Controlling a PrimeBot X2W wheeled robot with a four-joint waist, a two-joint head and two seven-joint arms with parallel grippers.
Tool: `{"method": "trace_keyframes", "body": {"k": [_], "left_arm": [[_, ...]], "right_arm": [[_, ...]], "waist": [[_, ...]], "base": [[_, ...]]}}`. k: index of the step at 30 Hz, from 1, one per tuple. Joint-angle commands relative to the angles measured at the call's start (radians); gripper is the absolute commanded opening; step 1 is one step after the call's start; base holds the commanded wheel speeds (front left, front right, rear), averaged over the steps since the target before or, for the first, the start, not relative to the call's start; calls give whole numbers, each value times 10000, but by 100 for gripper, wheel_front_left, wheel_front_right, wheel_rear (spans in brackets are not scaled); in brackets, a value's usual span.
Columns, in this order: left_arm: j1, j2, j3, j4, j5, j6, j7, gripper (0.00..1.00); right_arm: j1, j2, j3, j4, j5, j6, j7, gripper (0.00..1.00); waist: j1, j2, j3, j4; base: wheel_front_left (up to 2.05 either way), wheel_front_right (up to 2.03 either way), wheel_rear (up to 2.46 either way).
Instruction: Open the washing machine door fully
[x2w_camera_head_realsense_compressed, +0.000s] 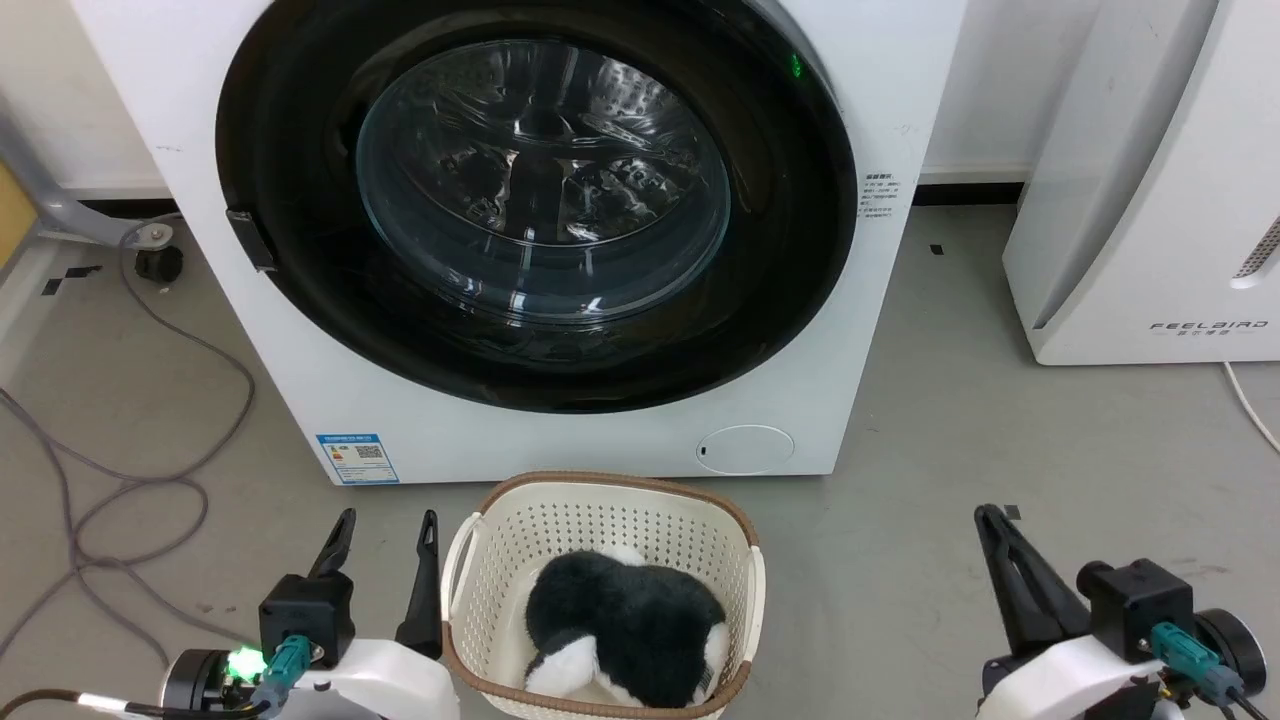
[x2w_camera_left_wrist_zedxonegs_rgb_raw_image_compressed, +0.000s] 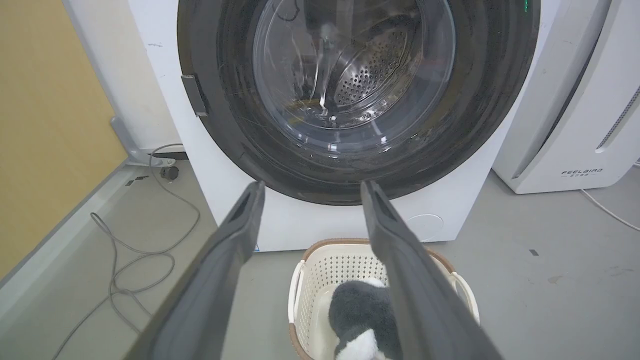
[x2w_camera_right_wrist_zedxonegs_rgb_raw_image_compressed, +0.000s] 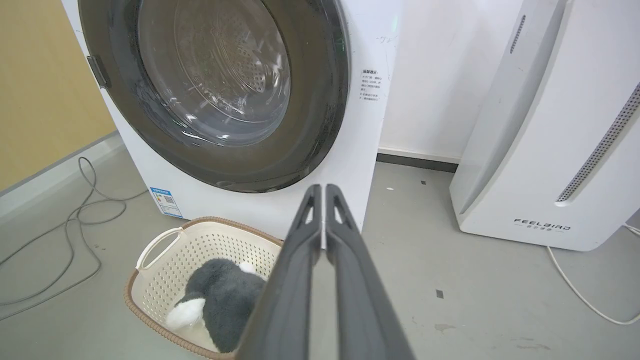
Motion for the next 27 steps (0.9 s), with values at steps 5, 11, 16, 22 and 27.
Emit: {"method": "trace_keyframes", "body": {"k": [5,11,16,22,27], "left_arm": [[-104,17,-54,100,-79,-89,-174,100],[-137,19,-103,131,-153,-122,-292,100],[-174,19,-150,162,-214,-154,-390,100],[-256,19,-191,151,-298,-198,-508,100],[-318,17,-197,119,-371,-231,-606,100]], "right_arm": [[175,4,-16,30,508,1,-175,0],[166,5,20,58,1377,1,-381,0],[54,6,62,156,2589,2,-499,0],[-278,7,-14,303,4307,2,-619,0],[-756,8,-118,511,5501,2,-719,0]], "waist": [[0,0,2,12],[0,0,18,27],[0,0,53,35],[0,0,163,44],[0,0,271,24]], "base": [[0,0,0],[0,0,0],[0,0,0],[0,0,0],[0,0,0]]}}
